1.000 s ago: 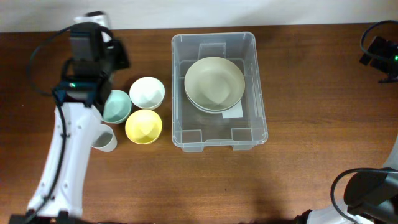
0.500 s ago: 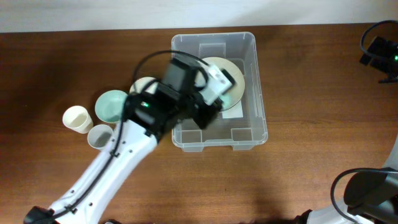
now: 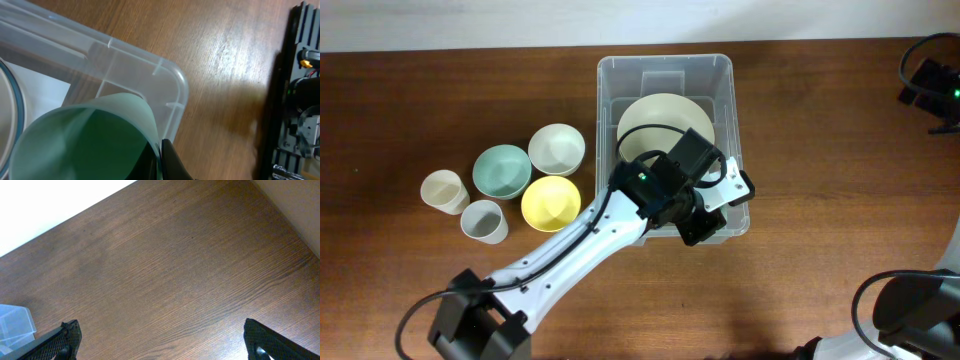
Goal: Pack container
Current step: 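Carry the mint cup with the left gripper into the bin's front right corner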
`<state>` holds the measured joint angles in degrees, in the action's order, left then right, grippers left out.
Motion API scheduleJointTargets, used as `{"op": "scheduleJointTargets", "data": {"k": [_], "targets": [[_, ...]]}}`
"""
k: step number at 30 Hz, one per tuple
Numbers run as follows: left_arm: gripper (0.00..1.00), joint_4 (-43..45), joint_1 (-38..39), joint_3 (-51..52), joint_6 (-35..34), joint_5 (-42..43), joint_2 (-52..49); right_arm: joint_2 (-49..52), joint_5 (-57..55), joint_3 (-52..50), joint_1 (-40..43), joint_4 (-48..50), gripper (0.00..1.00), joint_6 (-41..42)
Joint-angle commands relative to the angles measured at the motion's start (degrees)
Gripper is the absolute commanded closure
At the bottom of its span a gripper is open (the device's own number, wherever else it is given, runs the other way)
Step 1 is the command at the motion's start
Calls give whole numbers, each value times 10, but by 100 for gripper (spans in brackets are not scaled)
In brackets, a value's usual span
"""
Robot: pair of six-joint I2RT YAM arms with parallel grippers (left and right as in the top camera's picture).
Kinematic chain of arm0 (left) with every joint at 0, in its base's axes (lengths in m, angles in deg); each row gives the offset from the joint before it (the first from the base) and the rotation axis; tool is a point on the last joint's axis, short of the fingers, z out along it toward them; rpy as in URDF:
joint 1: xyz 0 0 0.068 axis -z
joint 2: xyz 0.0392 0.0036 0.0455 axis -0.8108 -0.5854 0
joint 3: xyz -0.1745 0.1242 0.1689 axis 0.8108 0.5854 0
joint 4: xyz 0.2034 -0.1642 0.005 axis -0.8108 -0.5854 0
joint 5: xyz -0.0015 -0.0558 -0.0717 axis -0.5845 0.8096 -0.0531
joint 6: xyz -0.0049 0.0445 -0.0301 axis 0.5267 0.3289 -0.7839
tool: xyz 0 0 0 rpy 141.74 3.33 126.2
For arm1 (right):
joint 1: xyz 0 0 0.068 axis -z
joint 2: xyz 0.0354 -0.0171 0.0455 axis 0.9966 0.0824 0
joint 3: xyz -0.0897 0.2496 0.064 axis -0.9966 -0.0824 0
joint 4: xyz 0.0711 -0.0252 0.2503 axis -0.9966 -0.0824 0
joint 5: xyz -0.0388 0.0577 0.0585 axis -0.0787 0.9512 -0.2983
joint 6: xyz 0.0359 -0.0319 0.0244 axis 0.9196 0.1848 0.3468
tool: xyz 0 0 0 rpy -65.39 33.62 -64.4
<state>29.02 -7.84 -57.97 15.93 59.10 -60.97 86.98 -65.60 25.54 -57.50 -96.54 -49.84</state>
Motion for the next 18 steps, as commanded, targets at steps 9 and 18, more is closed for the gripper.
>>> {"op": "scheduleJointTargets", "data": {"k": [9, 18], "targets": [[99, 54, 3, -3, 9, -47, -61, 0, 1, 2, 0, 0, 1, 0], [95, 81, 3, -3, 9, -71, -77, 0, 1, 2, 0, 0, 1, 0]]}}
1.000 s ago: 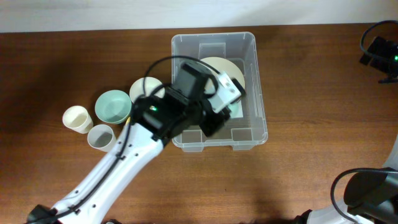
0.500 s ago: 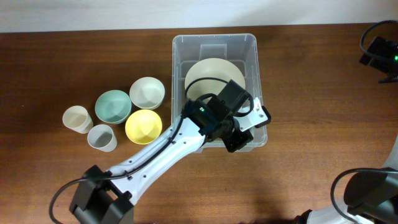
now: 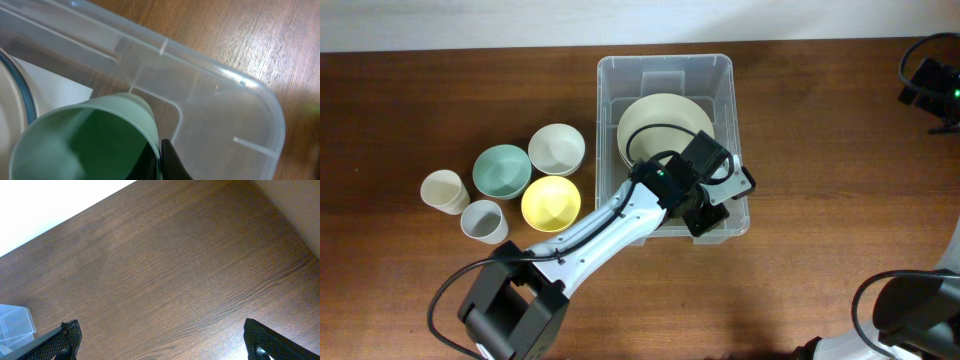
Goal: Pack container
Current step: 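Carry the mint cup with the left gripper into the bin's front right corner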
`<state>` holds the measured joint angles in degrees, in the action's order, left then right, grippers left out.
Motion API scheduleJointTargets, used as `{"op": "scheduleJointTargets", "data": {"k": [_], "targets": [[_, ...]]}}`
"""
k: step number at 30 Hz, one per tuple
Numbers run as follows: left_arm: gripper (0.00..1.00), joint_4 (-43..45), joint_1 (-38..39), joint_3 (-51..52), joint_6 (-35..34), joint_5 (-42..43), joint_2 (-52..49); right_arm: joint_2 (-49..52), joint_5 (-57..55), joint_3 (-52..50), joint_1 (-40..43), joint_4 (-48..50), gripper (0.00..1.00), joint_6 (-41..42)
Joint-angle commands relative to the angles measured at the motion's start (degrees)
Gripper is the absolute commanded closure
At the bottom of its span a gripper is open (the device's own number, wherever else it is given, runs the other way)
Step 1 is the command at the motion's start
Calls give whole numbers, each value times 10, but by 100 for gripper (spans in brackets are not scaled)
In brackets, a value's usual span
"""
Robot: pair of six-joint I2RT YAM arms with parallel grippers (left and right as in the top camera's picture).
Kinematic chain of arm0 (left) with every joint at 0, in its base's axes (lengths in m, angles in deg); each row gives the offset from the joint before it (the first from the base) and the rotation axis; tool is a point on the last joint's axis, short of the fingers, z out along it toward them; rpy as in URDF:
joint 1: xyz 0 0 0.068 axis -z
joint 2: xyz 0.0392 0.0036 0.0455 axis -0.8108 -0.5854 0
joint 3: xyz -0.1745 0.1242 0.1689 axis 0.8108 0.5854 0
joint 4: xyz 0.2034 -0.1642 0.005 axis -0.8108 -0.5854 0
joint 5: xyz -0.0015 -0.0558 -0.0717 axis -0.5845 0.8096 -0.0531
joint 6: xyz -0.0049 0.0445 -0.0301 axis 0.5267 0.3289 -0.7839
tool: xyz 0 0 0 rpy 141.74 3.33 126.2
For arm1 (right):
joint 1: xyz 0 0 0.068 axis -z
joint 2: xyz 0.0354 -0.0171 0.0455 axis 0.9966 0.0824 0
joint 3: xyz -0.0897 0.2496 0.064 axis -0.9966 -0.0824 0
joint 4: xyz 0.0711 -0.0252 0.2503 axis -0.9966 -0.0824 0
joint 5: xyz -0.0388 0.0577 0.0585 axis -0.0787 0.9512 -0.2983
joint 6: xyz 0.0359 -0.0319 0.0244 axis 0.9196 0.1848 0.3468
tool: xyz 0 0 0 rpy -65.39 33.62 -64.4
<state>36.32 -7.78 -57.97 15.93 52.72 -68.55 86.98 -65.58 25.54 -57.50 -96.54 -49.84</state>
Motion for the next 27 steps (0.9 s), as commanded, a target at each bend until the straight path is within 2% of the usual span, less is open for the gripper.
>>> {"op": "scheduleJointTargets", "data": {"k": [1, 4, 5, 14, 17, 18, 19, 24, 27], "targets": [[85, 9, 2, -3, 9, -8, -1, 0, 1, 2, 0, 0, 1, 0], [64, 11, 2, -3, 9, -8, -1, 0, 1, 2, 0, 0, 1, 0], [61, 11, 2, -3, 9, -8, -1, 0, 1, 2, 0, 0, 1, 0], [58, 8, -1, -36, 2, -13, -1, 0, 1, 2, 0, 0, 1, 0], [53, -2, -5, -67, -25, -63, -1, 0, 1, 2, 0, 0, 1, 0], [44, -13, -9, -87, -33, -90, -1, 0, 1, 2, 0, 0, 1, 0], [41, -25, -13, -104, -41, -112, -1, 0, 1, 2, 0, 0, 1, 0], [41, -94, -60, -200, -122, -250, -1, 0, 1, 2, 0, 0, 1, 0], [38, -125, -111, -232, -179, -279, 2, 0, 1, 2, 0, 0, 1, 0]]}}
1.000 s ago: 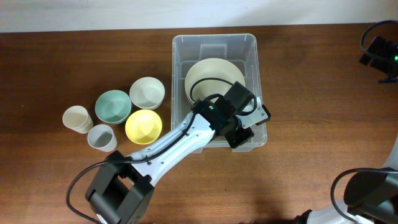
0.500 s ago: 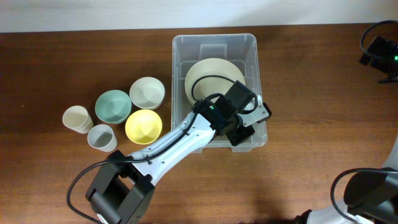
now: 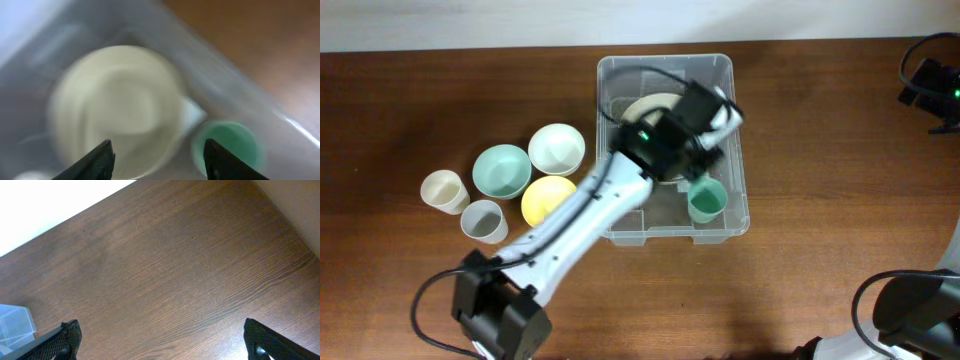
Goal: Pack container
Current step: 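Carry the mint cup with the left gripper into the bin's front right corner, then move the left gripper back to the cream cup and grasp it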
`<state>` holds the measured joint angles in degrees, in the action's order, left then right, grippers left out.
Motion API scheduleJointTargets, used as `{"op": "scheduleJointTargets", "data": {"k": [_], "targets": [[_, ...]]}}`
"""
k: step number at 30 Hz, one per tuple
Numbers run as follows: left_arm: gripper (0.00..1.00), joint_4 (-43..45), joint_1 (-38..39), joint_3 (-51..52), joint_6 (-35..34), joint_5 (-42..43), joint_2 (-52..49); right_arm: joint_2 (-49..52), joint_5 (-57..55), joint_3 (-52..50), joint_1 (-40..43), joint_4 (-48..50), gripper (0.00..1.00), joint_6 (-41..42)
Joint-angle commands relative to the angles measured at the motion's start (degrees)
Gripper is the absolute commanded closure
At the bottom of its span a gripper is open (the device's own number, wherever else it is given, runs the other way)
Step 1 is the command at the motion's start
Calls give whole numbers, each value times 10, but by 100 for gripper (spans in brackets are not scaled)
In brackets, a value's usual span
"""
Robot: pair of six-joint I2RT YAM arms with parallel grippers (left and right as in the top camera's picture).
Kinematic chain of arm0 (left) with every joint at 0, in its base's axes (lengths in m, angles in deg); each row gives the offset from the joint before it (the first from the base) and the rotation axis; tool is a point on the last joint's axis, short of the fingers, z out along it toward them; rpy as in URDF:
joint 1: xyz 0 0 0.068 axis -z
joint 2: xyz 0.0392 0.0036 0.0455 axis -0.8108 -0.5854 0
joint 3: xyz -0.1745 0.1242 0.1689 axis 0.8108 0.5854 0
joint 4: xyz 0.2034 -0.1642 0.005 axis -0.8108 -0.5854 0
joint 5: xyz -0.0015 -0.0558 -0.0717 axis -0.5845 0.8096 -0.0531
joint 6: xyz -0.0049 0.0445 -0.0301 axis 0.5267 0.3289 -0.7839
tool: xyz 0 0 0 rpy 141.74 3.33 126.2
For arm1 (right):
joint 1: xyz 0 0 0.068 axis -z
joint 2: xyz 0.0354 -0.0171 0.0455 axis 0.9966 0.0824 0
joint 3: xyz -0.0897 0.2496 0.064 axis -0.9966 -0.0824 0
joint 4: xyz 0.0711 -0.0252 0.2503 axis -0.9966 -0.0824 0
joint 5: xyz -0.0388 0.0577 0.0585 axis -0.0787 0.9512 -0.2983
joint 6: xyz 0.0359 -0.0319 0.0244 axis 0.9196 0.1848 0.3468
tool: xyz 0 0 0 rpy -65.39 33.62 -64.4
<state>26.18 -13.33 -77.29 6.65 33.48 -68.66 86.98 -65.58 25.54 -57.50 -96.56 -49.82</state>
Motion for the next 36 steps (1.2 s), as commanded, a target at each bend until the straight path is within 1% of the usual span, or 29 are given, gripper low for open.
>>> {"op": "scheduleJointTargets", "data": {"k": [1, 2, 4, 6, 10, 14, 20, 25, 28, 30, 32, 36], "targets": [[36, -40, -81, -46, -110, -85, 4, 0, 1, 2, 0, 1, 1, 0], [35, -51, -100, -49, -129, -85, 7, 0, 1, 2, 0, 1, 1, 0], [34, -84, -161, -49, -196, -85, 14, 0, 1, 2, 0, 1, 1, 0], [29, -111, -210, -49, -248, -86, 16, 0, 1, 2, 0, 1, 1, 0], [29, -191, -339, -49, -376, -86, 16, 0, 1, 2, 0, 1, 1, 0], [29, -237, -453, -49, -440, -88, 16, 0, 1, 2, 0, 1, 1, 0], [28, -246, -560, -29, -457, -87, 15, 0, 1, 2, 0, 1, 1, 0], [28, -228, -579, 37, -457, -86, 15, 0, 1, 1, 0, 1, 1, 0], [28, -179, -579, 93, -460, -85, 15, 0, 1, 2, 0, 1, 1, 0], [28, -123, -579, 144, -476, -81, 15, 0, 1, 2, 0, 1, 1, 0], [28, -79, -579, 178, -475, -65, 15, 0, 1, 2, 0, 1, 1, 0], [28, -17, -579, 221, -475, -51, 15, 0, 1, 2, 0, 1, 1, 0]]}}
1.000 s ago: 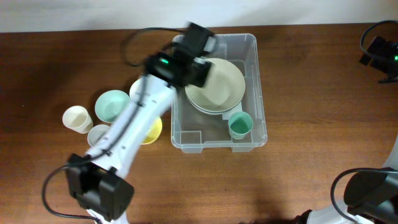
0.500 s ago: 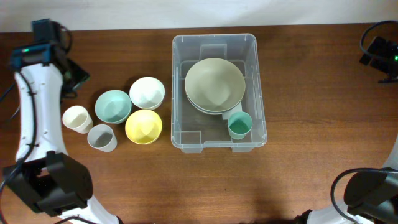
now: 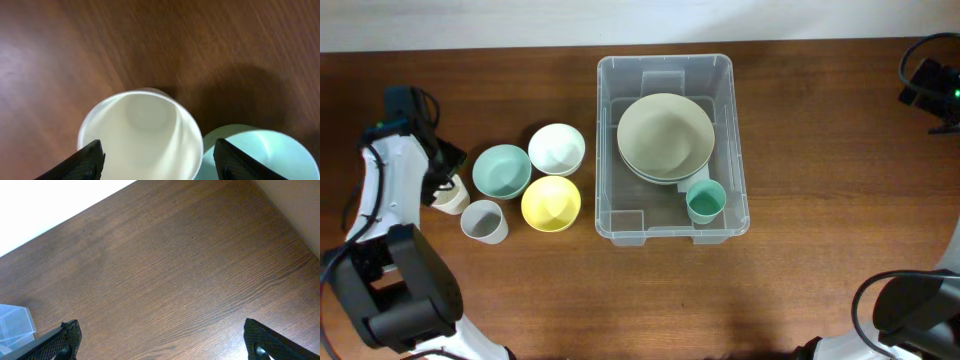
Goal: Pack container
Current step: 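Move the left gripper back to the cream cup and grasp it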
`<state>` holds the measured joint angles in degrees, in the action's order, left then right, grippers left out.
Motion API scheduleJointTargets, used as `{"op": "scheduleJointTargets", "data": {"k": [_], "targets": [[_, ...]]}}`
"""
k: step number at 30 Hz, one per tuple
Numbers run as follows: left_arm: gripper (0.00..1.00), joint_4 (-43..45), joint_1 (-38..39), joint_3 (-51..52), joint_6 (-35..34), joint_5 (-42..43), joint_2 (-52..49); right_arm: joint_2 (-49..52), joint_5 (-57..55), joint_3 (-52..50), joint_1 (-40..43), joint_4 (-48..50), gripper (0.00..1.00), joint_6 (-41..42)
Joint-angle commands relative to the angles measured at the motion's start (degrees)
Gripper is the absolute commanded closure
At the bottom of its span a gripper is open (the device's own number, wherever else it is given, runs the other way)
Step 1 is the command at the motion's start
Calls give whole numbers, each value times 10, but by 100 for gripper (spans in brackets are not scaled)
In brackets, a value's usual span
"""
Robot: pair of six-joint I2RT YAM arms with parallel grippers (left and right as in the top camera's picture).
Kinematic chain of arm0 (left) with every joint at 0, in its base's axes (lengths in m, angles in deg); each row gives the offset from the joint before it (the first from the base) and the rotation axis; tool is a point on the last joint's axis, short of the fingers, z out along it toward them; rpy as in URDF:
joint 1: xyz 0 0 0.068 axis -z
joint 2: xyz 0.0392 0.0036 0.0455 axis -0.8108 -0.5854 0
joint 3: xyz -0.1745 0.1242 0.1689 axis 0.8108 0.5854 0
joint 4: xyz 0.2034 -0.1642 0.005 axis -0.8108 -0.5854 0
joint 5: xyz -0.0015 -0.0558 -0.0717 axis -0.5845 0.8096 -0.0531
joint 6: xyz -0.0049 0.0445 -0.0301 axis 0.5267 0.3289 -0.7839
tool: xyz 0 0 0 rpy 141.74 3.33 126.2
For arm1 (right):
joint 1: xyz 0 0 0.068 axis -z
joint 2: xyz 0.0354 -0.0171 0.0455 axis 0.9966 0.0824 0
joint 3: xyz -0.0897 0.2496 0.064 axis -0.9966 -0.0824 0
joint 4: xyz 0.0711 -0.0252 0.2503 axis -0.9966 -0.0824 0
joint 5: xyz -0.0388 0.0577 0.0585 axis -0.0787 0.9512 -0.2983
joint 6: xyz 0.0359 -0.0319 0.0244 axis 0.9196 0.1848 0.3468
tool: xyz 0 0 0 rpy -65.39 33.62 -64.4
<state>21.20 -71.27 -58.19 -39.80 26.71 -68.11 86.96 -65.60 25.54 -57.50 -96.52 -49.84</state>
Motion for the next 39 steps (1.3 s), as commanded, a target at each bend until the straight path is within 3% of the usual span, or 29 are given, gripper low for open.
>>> {"op": "scheduleJointTargets", "data": {"k": [1, 3, 6, 9, 24, 28, 39], "targets": [[28, 51, 1, 42, -11, 17, 10, 0, 1, 2, 0, 0, 1, 0], [29, 64, 1, 47, -11, 17, 10, 0, 1, 2, 0, 0, 1, 0], [53, 65, 1, 47, -11, 17, 10, 0, 1, 2, 0, 0, 1, 0], [62, 65, 1, 47, -11, 17, 8, 0, 1, 2, 0, 0, 1, 0], [64, 75, 0, 47, -11, 17, -15, 0, 1, 2, 0, 0, 1, 0], [80, 77, 0, 47, -11, 17, -15, 0, 1, 2, 0, 0, 1, 0], [85, 77, 1, 47, -11, 12, -20, 0, 1, 2, 0, 0, 1, 0]]}}
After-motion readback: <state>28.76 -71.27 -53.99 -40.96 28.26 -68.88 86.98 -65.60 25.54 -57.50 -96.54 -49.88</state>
